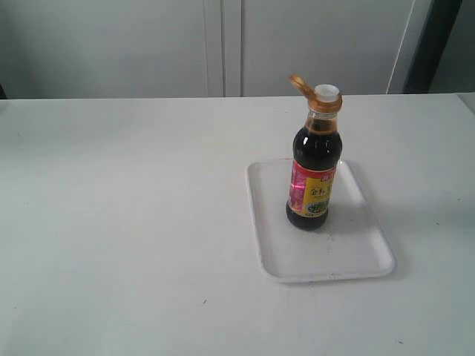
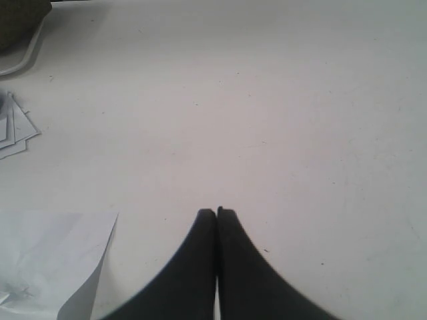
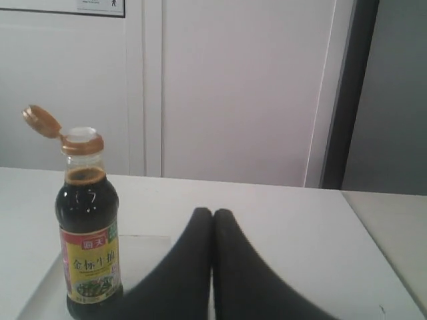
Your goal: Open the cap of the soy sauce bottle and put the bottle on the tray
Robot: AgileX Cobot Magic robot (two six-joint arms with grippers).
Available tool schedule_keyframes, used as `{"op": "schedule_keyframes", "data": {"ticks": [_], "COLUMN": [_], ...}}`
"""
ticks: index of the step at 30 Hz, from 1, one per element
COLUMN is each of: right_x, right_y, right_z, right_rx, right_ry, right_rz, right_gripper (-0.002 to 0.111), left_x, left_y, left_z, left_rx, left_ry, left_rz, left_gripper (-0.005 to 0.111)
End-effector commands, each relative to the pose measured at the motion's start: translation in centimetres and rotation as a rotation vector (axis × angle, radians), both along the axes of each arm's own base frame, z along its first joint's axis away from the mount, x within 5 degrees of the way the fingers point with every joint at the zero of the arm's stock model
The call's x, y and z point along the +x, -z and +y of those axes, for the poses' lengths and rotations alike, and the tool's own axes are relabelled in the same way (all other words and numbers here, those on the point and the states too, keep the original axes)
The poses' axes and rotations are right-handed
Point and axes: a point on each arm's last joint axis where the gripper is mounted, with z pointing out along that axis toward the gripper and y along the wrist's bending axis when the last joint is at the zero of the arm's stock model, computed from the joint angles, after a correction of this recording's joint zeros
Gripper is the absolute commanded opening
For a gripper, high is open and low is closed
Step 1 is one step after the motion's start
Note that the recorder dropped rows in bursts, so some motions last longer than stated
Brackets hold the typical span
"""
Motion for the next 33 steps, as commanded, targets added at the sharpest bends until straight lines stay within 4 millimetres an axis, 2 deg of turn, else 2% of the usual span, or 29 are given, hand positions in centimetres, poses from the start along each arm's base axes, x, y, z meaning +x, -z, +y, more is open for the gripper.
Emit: {"op": "schedule_keyframes", "data": {"ticks": [1, 17, 33], "right_x": [0.3, 1.4, 1.2], "right_y": [1.6, 7.1, 8.2], "right_z": [-0.1, -0.1, -0.1], "right_rx": [0.010, 0.028, -0.003], "right_ry": [0.008, 0.020, 0.020], "right_rz": [0.052, 0.200, 0.289], "right_gripper": [0.000, 0.000, 0.000], "left_x": [0.0, 0.0, 0.0], "left_y": [0.1, 0.1, 0.1], "left_z": [0.0, 0.0, 0.0], "left_rx": [-0.013, -0.013, -0.013], "left_ry": [-0.005, -0.005, -0.005], "left_rz": [0.002, 0.002, 0.002], "left_gripper": [0.000, 0.000, 0.000]}}
